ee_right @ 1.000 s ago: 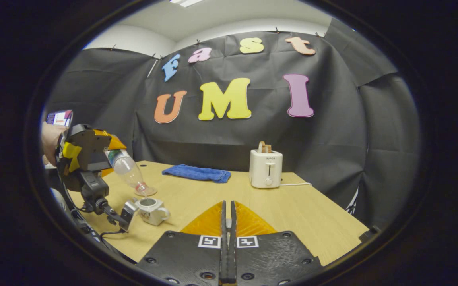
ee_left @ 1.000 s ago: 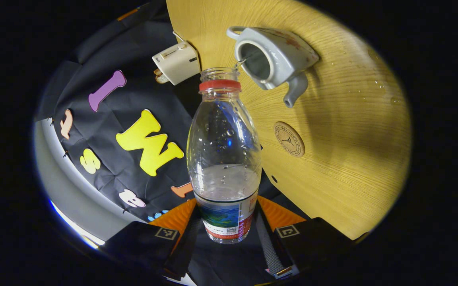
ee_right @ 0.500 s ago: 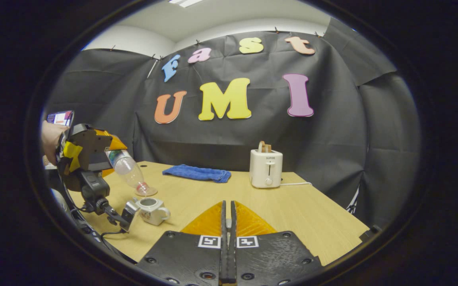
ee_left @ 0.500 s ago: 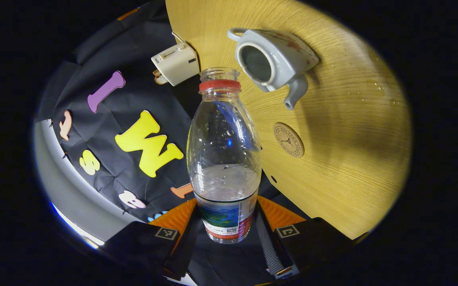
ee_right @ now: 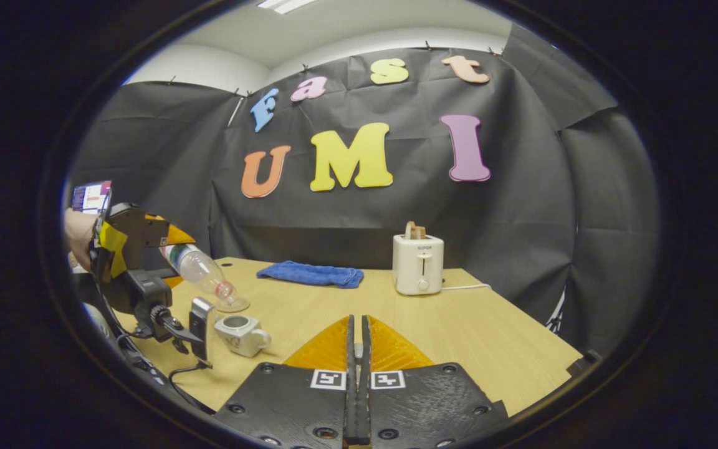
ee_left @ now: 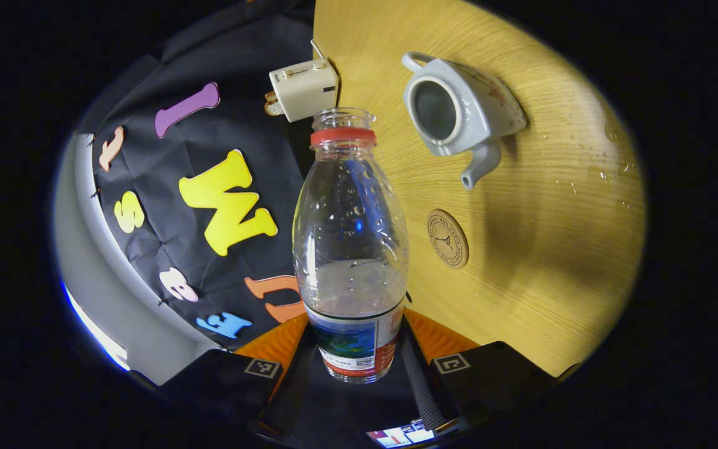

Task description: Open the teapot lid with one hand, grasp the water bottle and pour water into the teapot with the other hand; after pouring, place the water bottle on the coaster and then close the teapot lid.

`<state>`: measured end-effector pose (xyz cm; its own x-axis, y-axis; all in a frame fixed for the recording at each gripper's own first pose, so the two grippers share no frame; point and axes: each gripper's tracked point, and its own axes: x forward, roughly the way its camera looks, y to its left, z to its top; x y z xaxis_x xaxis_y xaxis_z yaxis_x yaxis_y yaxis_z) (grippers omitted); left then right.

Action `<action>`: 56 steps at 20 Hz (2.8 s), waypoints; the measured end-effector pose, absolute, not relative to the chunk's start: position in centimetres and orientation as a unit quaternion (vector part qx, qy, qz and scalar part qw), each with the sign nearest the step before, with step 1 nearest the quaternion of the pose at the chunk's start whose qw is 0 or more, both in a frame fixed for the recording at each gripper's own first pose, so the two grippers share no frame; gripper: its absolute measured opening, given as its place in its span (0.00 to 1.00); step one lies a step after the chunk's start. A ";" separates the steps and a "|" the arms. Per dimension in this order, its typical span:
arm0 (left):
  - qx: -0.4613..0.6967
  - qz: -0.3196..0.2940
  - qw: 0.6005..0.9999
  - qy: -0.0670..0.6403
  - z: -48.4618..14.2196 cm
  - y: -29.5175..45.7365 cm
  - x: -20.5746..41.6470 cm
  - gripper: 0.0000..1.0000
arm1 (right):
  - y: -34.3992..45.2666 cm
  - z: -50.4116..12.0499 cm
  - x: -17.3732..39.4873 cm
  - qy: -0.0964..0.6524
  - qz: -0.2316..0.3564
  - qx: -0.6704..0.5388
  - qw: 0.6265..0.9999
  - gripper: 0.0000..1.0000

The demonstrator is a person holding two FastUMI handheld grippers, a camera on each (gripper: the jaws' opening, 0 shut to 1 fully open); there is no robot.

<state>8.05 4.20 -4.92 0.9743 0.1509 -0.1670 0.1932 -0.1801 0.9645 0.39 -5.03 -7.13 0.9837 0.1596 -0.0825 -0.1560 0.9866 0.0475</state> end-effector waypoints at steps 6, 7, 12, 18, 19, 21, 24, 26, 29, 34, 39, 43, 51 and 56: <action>0.527 -0.048 0.838 0.137 -8.2 5.7 6.9 0.74 | -3.6 -6.2 0.2 0.042 0.090 0.014 0.995 0.00; 0.470 -0.050 0.870 0.141 -8.7 5.7 6.4 0.77 | -3.4 -6.0 0.2 0.041 0.092 0.012 0.995 0.00; 0.276 -0.046 0.952 0.121 -7.2 5.0 5.3 0.75 | -1.6 -5.5 0.2 0.039 0.105 0.004 0.994 0.00; 0.099 -0.048 0.990 0.087 -5.7 4.6 6.6 0.75 | -0.7 -5.1 0.0 0.039 0.110 0.013 0.993 0.00; 0.061 -0.060 0.993 0.087 -5.8 4.3 7.3 0.75 | -0.6 -5.3 0.1 0.041 0.109 0.016 0.993 0.00; 0.003 -0.076 0.993 0.088 -5.9 3.4 9.3 0.75 | -0.8 -5.8 0.2 0.047 0.107 0.016 0.993 0.00; -0.015 -0.076 0.993 0.092 -7.0 3.6 11.8 0.75 | -0.6 -6.5 0.2 0.057 0.109 0.016 0.992 0.00; -0.025 -0.083 0.991 0.103 -7.8 3.4 13.4 0.75 | -0.8 -6.9 0.3 0.061 0.107 0.011 0.992 0.00; -0.030 -0.093 0.988 0.117 -9.2 2.8 15.4 0.75 | -1.3 -7.4 0.7 0.067 0.102 0.011 0.993 0.00; -0.020 -0.102 0.986 0.134 -10.9 2.1 17.6 0.75 | -2.1 -8.3 1.5 0.077 0.093 0.015 0.993 0.00; -0.012 -0.108 0.983 0.145 -11.7 1.6 18.4 0.78 | -1.6 -9.0 1.9 0.086 0.097 0.012 0.992 0.00; -0.017 -0.117 0.981 0.156 -12.5 1.5 18.4 0.80 | -1.5 -9.2 2.1 0.088 0.099 0.011 0.991 0.00; -0.022 -0.121 0.980 0.157 -12.2 1.6 17.8 0.98 | -1.1 -8.9 1.8 0.086 0.099 0.007 0.991 0.00; -0.035 -0.116 0.977 0.177 -12.4 2.5 15.6 0.99 | 0.1 -8.2 1.5 0.079 0.108 0.004 0.991 0.00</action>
